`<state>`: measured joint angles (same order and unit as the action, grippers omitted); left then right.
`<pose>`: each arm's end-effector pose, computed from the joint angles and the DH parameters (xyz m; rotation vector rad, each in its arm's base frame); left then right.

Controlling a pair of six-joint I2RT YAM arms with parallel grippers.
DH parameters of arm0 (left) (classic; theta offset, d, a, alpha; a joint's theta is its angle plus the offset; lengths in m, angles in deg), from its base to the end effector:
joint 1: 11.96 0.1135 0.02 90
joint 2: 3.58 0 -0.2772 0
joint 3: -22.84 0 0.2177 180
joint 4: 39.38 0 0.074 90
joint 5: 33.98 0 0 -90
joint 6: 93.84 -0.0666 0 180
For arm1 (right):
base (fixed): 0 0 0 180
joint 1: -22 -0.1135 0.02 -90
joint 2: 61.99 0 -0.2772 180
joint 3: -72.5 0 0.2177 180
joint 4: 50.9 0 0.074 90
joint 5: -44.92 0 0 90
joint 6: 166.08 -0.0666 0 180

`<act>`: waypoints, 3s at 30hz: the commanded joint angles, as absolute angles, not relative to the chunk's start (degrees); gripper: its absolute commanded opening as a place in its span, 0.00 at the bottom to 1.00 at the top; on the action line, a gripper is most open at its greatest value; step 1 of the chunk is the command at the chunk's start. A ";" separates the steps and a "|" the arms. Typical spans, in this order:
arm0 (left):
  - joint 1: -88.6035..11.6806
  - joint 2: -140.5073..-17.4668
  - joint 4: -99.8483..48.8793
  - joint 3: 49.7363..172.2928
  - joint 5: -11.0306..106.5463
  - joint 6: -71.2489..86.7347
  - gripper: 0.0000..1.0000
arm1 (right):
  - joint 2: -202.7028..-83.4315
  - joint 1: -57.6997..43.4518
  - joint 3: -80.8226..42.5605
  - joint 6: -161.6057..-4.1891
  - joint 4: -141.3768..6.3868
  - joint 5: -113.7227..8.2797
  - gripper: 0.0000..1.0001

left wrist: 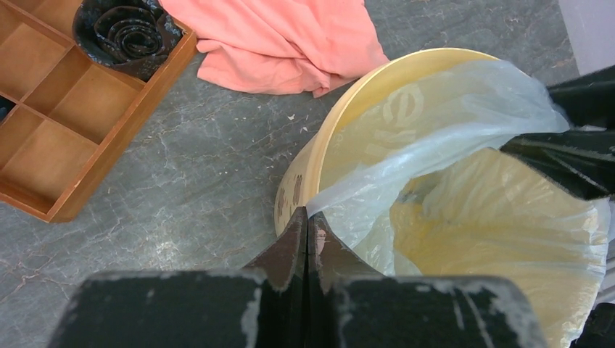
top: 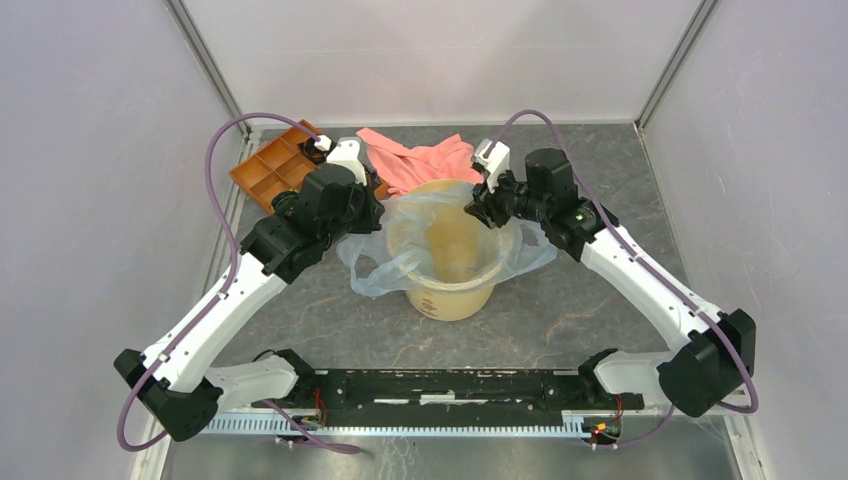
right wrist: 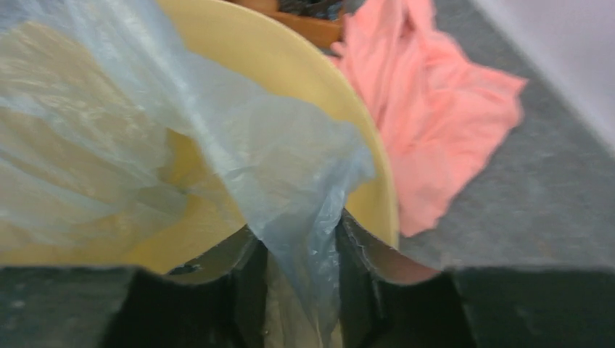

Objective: Put the trash bags into the trash bin

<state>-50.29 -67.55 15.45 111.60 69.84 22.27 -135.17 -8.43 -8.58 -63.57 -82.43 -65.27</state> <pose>0.1793 -0.1215 0.3844 0.0776 2.1061 -0.4311 0.2302 0.1619 0.3540 -0.9414 1.7622 0.5511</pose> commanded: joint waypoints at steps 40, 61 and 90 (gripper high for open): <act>-45.55 -71.11 10.85 113.99 67.77 23.68 0.02 | -122.77 -4.42 -7.07 -64.75 -89.08 -60.09 0.56; -39.39 -78.78 3.43 114.42 63.63 25.57 0.02 | -134.95 0.29 -13.26 -69.84 -87.25 -61.41 0.36; -37.31 -81.75 -0.07 112.16 59.83 26.96 0.02 | -133.01 2.61 -8.85 -72.62 -81.12 -61.60 0.03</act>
